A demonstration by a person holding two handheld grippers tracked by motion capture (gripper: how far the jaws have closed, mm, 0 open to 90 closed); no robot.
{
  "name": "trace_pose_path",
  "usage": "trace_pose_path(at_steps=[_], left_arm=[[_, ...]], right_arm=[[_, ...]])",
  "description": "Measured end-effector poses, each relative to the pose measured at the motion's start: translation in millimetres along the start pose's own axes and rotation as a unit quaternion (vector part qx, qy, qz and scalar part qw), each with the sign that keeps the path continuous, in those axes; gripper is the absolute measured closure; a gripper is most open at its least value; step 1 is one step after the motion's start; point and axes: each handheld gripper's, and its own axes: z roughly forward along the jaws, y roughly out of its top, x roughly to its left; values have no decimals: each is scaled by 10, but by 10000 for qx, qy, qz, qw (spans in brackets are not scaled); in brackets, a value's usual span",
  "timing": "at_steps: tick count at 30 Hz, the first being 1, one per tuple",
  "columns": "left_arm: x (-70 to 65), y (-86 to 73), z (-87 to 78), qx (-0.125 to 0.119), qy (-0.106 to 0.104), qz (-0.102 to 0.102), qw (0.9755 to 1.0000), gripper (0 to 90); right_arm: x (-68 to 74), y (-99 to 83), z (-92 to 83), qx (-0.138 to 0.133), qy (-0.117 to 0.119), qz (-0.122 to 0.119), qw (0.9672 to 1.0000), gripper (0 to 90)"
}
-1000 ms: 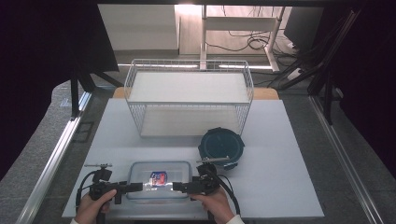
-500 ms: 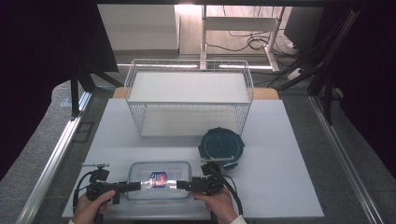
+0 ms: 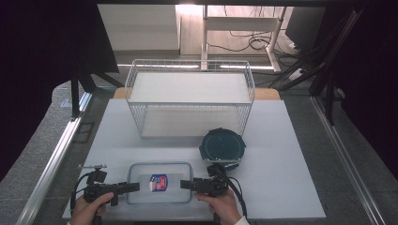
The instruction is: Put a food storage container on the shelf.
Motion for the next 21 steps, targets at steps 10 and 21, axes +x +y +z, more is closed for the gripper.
trace_pose_path(at_steps=[10,21], left_arm=[[-41,-11,-39,-96,0,69,9999,405],[-133,-16,-30,-197,84,233,9995,419]], right_arm=[[42,-20,-66,-113,-27,-70,9999,466],[38,-23,-127,-194,-53,-117,9997,474]])
